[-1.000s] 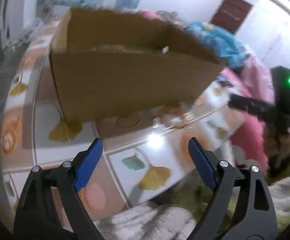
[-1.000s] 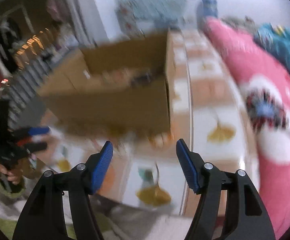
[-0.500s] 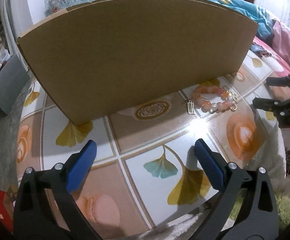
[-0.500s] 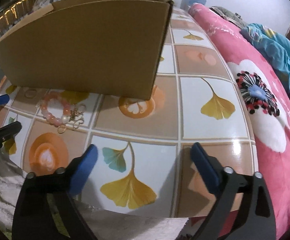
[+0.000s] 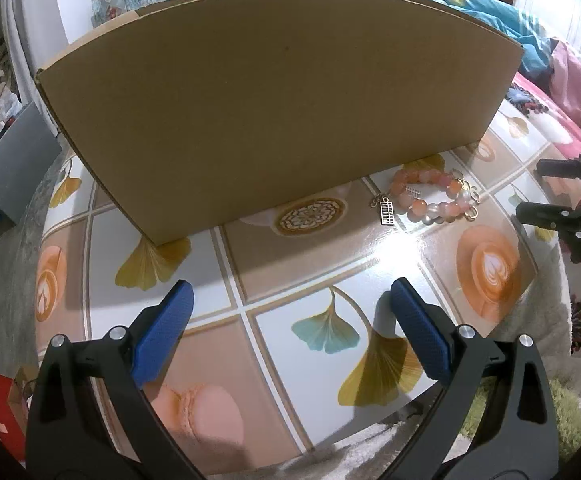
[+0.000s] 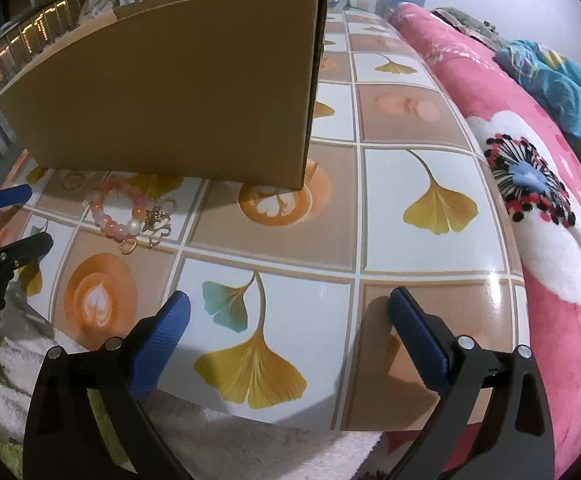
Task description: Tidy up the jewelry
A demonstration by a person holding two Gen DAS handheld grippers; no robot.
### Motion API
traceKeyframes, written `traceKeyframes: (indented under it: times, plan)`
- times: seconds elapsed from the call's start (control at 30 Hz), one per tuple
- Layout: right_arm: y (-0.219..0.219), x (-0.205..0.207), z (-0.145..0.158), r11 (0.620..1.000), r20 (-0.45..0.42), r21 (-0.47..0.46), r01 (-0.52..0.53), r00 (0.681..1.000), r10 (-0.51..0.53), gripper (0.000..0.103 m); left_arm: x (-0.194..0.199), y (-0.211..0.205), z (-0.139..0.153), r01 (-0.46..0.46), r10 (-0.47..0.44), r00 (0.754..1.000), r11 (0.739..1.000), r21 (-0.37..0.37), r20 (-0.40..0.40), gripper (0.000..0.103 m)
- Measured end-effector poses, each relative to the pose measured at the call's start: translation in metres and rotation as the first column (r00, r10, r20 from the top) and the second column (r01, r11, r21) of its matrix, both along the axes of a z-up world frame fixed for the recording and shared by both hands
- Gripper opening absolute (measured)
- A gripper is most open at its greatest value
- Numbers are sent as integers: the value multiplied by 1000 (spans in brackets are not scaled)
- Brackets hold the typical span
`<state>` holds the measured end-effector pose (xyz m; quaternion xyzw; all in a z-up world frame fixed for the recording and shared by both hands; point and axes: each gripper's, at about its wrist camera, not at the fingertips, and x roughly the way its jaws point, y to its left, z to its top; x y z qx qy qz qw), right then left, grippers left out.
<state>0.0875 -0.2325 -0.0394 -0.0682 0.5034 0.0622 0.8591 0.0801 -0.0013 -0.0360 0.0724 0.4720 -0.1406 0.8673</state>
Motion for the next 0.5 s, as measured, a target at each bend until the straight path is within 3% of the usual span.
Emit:
traceKeyframes:
  times: [0.1,0.23,0.33,0.4,0.47,0.5]
  plan:
    - [3,-4,11,1000,31,17,10,999,-11,97,1,-1,0,3,-3,1000,1000,2,-2,96]
    - [4,-7,28,988,92,152,-19,996,5,95,2,-3,-2,6,-6,1000,1000,2,-5,96]
    - [15,-10,38,972,141,219,-86,988,55,78,2,-2,-2,4,-4,1000,1000,2,-6,96]
    - [25,-9,37,963,144,233,-133,984,101,68,2,-3,-2,3,-3,1000,1000,2,-5,96]
    - [38,-6,34,954,136,237,-184,979,155,50,2,-3,-2,2,-2,1000,1000,1,-3,96]
    - [44,-5,32,950,131,233,-208,975,181,48,2,-3,-3,1,-1,1000,1000,1,-1,96]
